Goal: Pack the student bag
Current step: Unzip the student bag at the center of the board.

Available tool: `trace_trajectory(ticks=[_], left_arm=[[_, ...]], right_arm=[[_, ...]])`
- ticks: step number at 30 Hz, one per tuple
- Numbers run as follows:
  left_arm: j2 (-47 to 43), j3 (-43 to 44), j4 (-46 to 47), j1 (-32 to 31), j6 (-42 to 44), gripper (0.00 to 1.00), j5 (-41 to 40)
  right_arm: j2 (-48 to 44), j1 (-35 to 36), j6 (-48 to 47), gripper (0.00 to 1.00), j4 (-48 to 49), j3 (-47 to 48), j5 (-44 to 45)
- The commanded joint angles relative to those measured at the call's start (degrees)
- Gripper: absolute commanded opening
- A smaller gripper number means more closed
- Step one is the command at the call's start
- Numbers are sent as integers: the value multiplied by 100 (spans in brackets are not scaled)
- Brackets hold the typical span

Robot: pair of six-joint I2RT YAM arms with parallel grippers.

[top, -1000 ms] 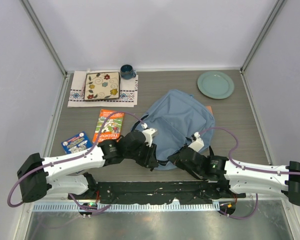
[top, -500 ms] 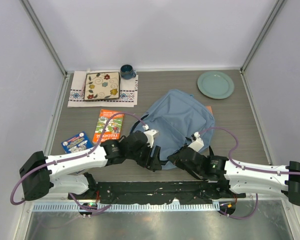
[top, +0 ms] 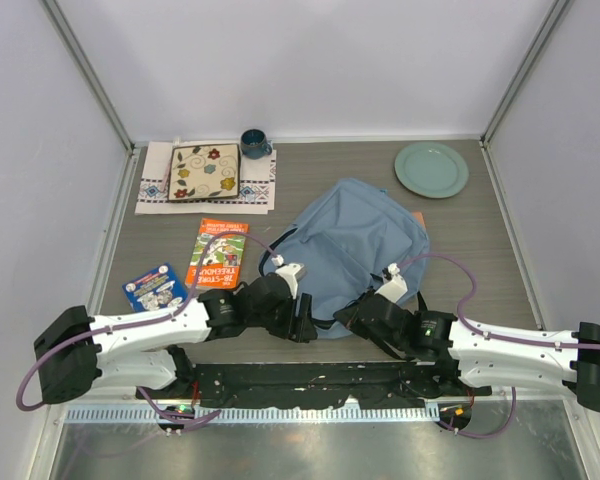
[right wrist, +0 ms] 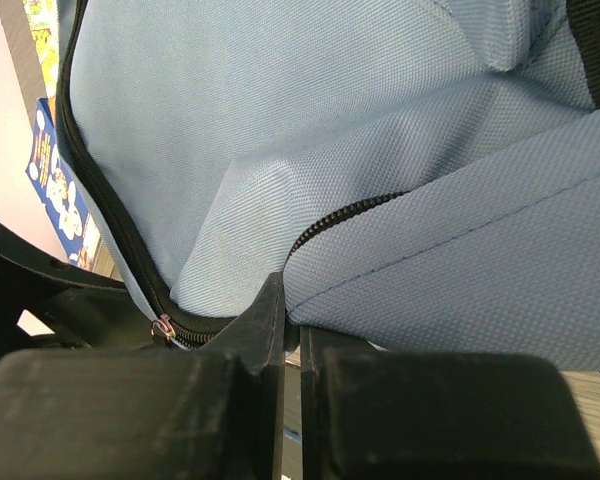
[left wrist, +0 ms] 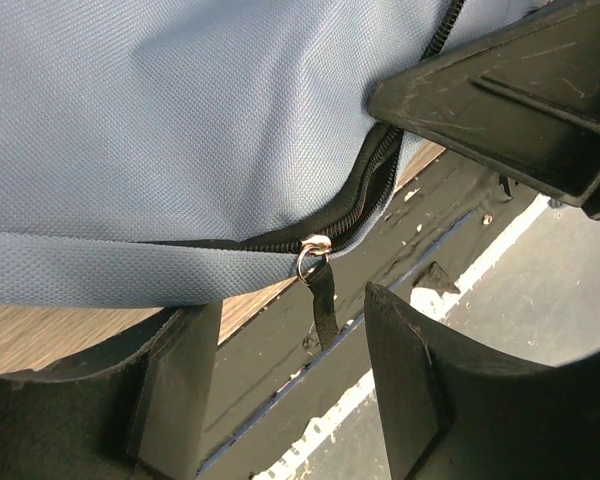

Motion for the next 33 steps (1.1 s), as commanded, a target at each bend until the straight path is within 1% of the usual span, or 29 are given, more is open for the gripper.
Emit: trace_trajectory(ticks=[1,5,10,18,23,26,28,30,31,32,33], left_arm=[[-262,-170,772,-63,-293,61,-396],[-359,-337,1098,-63,-426,57,-397],[-245,-382,1326,-63,-522,51,-335],[-157,-373,1458,-72,-540,44,-247],[-43,-338,1494,-81,-558,37,-133],[-34,-329,1494,-90,-549,26,-141],[-34,-329,1494,-98,-558,22,-159],[-52,-329,1494,-98,-549,17,-177],[-60,-311,1494,-98,-523,12,-177],[-78,-311,1494,-98,-522,2,-185],[-113,-320,1468,-98,-496,0,-194]], right_arm=[[-18,2,-39,1,264,320,102],[-27,2,-22,1,264,320,84],[-19,2,-31,1,264,320,84],[-45,2,-31,1,290,320,93],[-27,2,-22,1,290,321,84],[-10,2,-31,1,299,321,93],[-10,2,-31,1,299,329,93],[-10,2,-31,1,290,321,84],[-10,2,-22,1,282,320,84],[-10,-7,-22,1,281,320,93],[-10,2,-13,1,281,312,93]])
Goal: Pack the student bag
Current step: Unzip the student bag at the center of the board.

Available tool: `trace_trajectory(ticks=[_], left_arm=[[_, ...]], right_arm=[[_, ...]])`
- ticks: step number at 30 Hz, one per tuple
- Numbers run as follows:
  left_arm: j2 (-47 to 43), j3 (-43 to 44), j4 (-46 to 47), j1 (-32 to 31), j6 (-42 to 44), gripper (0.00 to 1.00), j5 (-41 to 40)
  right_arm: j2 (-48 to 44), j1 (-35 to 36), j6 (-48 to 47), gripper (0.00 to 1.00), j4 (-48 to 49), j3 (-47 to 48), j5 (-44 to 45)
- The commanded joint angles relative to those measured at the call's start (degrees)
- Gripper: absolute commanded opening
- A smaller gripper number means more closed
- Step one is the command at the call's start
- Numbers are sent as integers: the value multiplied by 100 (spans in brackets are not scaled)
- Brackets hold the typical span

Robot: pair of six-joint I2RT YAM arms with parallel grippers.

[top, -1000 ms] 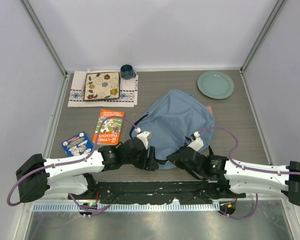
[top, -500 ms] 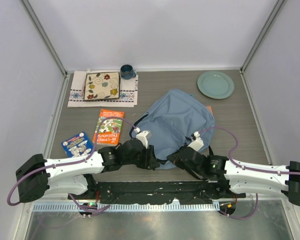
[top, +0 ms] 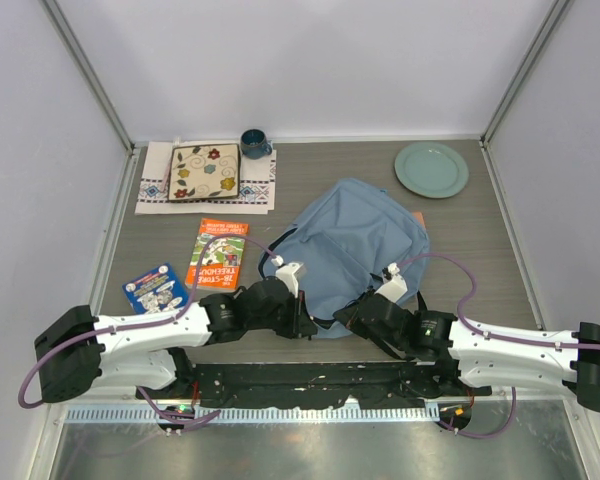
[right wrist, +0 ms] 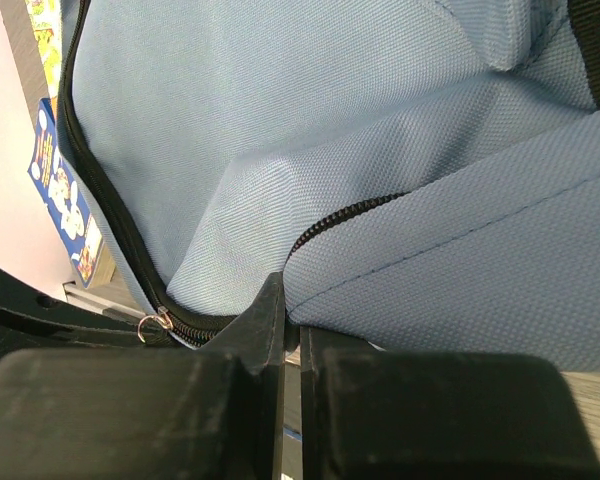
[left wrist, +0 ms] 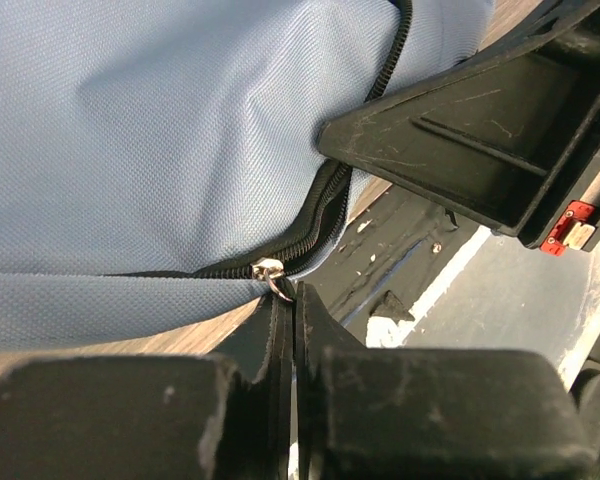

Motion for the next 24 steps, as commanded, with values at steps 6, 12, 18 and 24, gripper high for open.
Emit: trace_trajectory(ticks=[6,12,18,24], left_arm=[[-322,411,-857,-11,421,0,-561],[-989,464,-2088,77,659,0,-1405],[-1386,359,-2520,341,685,0,-1764],[-1052,631,-3014,349,790,0,-2057]], right_arm=[[-211,4,110,1,-260,283,496],[-668,-5,128,1,-709,160,769],[-976,4,49,1,-982,90,875],[-1029,4,-214,1,-1509,309,1104]])
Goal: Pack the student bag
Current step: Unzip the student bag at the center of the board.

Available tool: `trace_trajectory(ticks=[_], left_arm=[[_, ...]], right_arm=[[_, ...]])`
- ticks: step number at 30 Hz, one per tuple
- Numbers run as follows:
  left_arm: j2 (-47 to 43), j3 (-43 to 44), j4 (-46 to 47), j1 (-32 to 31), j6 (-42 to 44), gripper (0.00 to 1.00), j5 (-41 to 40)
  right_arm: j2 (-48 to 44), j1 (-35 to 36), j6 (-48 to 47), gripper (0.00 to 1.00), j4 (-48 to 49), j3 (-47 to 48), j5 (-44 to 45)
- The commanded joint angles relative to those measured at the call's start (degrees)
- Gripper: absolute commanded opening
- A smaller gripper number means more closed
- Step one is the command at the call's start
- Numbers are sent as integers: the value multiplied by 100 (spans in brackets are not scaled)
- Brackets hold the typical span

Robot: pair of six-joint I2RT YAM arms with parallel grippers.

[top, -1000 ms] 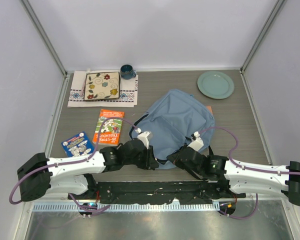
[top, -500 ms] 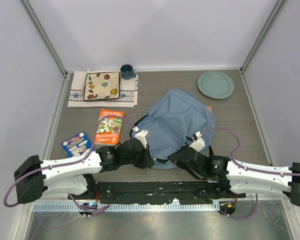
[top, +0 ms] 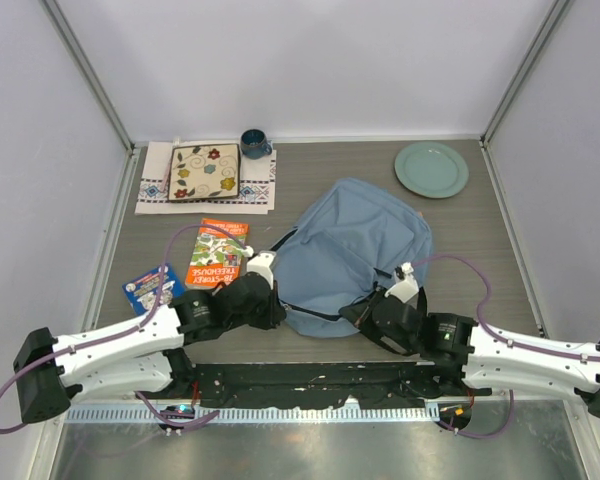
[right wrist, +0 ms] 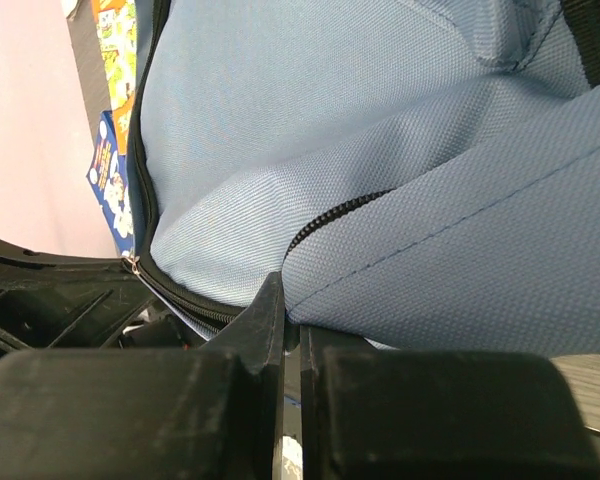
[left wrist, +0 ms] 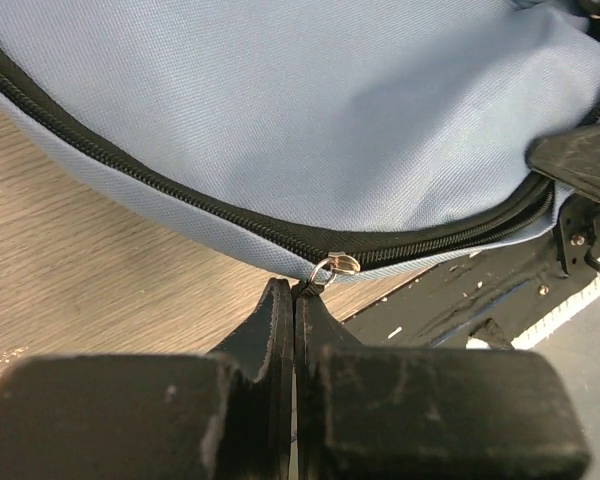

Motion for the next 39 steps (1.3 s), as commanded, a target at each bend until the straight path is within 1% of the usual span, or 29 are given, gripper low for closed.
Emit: trace_trajectory(ticks=[1,2,3,4,5,6,7,8,9,10,11,12,13,14,15,16,19,23,25,27,28,30,32,36,37,39], left_arm=[[162,286,-811,94,334,0,-548],[162,277,-645,94,360,0,-400],[101,216,-530,94,352,0,-207],[65,181,-433,94,334,0,-144],[21,155,-337,94,308,0,-100],[-84,119,-336,94,282,0,-99],[-145,119,-327,94,247,0,-99],[-207,93,-327,94,203,0,-99],[-303,58,-292,94,194,0,-91],[-348,40,-248,94,185,0,-3],[-383,23,-143,94,176,0,67],[-401,-4,-73,94,185,0,111],[-401,-4,-37,94,185,0,164],[-384,13,-11,94,194,0,243],[-357,66,-19,94,211,0,287],[-296,92,-28,94,237,0,357],[-260,198,-10,85,264,0,524],[-330,268,-1,85,281,0,569],[-331,304,7,85,299,0,577],[-339,365,7,85,317,0,604],[-339,374,-2,85,334,0,639],[-331,409,-2,94,334,0,683],[-348,427,-2,85,326,0,718],[-410,444,7,76,326,0,823],[-445,444,7,67,343,0,858],[-462,462,7,67,369,0,938]], right_arm=[[-85,-20,-516,1,-808,264,842],[-102,-29,-700,4,-764,281,746],[-120,-29,-807,20,-720,325,675],[-138,-29,-816,28,-954,412,648],[-216,-29,-625,35,-1244,526,648],[-278,-29,-493,53,-1551,771,796],[-357,-29,-335,61,-2320,895,919],[-531,-29,154,67,-2737,1010,1077],[-655,-29,368,70,-3124,1159,1348],[-761,-29,683,72,-3797,1186,1490],[-884,-29,948,75,-4083,1187,1596],[-1189,-29,1429,77,-4286,1073,1684],[-1332,-29,1642,78,-4601,1003,1816],[-1498,-29,1906,82,-4769,915,1852],[-1822,-29,2395,82,-4910,723,1887],[-2008,-29,2505,83,-5042,616,1948],[-2648,-29,2576,84,-4912,317,1949],[-2810,-29,2436,85,-4596,88,1677],[-2670,-29,2217,85,-4106,-35,1545],[-2284,-20,1936,86,-3718,-123,1430],[-2108,-29,1848,86,-3316,-140,1413],[-1572,-37,1733,86,-2980,-184,1264],[-1029,-38,1610,87,-2409,-211,1158],[-438,-55,1391,88,-1574,-289,1175],[-367,-133,1364,88,-1189,-325,1167],[-218,-283,1032,90,-695,-457,992]])
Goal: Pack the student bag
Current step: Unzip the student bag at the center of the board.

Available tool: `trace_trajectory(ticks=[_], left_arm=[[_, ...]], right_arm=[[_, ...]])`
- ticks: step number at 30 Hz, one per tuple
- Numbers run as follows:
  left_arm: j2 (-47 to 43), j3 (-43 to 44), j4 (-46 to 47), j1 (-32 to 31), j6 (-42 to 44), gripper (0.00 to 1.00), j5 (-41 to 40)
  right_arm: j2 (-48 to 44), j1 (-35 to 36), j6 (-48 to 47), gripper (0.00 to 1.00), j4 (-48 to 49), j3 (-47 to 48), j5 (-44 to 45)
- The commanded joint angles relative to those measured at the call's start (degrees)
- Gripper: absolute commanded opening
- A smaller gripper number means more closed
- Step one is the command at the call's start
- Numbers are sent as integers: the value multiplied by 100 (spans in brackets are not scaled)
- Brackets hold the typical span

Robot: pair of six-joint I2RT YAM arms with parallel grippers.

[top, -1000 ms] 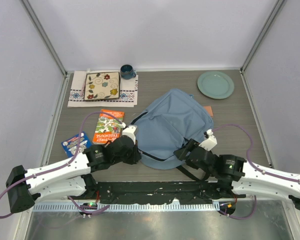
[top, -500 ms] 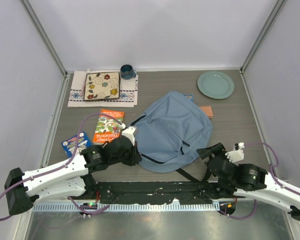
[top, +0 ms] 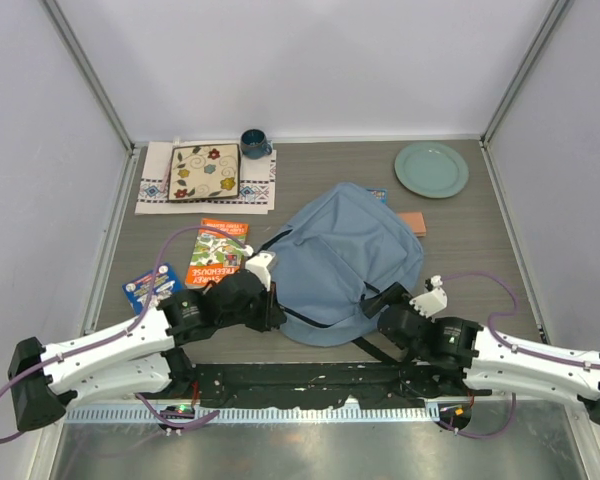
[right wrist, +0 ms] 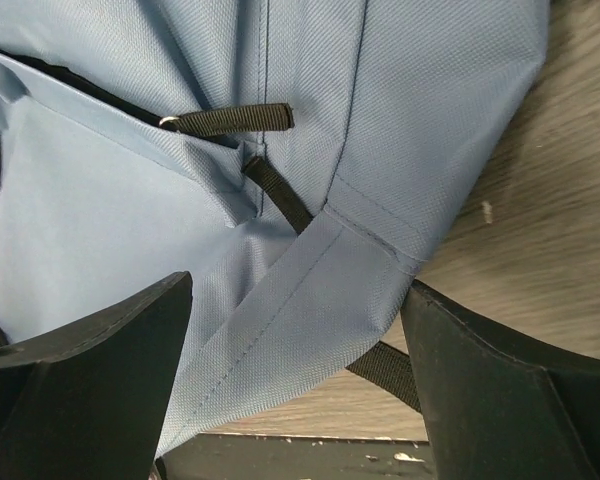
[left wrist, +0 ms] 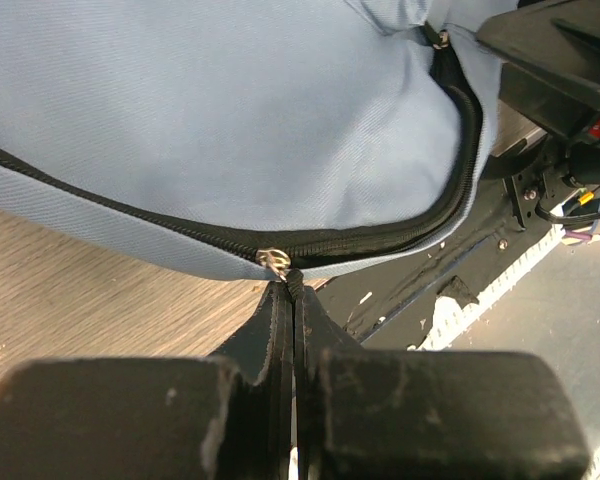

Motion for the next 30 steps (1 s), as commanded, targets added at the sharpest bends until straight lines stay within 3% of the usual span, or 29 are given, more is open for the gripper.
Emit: trace_trajectory(ticks=[1,5,7,8,10,13,14,16,22,26,30], left_arm=[[-217,309,239,-16,105,0,262],[-323,309,248,-25,105,0,315],[-358,309,257,-33,114,0,324],[-376,318,257,-25,114,0,333],[-420,326,248,-33,131,0,324],[-482,335,222,-33,140,0,324],[-499,344,221,-25,149,0,342],[-534,344,204,-42,149,0,359],[-604,230,247,-51,114,0,263],[-587,98,353,-42,26,0,69],[-473,19,581,-51,-106,0,-27]], right_arm=[[294,-466,-618,90,1810,-219,-372],[812,-1267,-1075,90,2534,-350,-1366],[1110,-1426,-1373,86,2991,-342,-1613],[1208,-1470,-1436,73,3079,-264,-1666],[1384,-1471,-1515,60,3220,-140,-1684],[1683,-1471,-1787,30,3308,149,-1641],[1779,-1471,-1945,13,3317,316,-1614],[1824,-1471,-2095,1,3282,501,-1404],[2210,-1575,-3324,1,3203,1695,-701],[2947,-1944,-4204,1,3168,2766,-972],[3503,-2217,-4381,1,2651,3226,-999]])
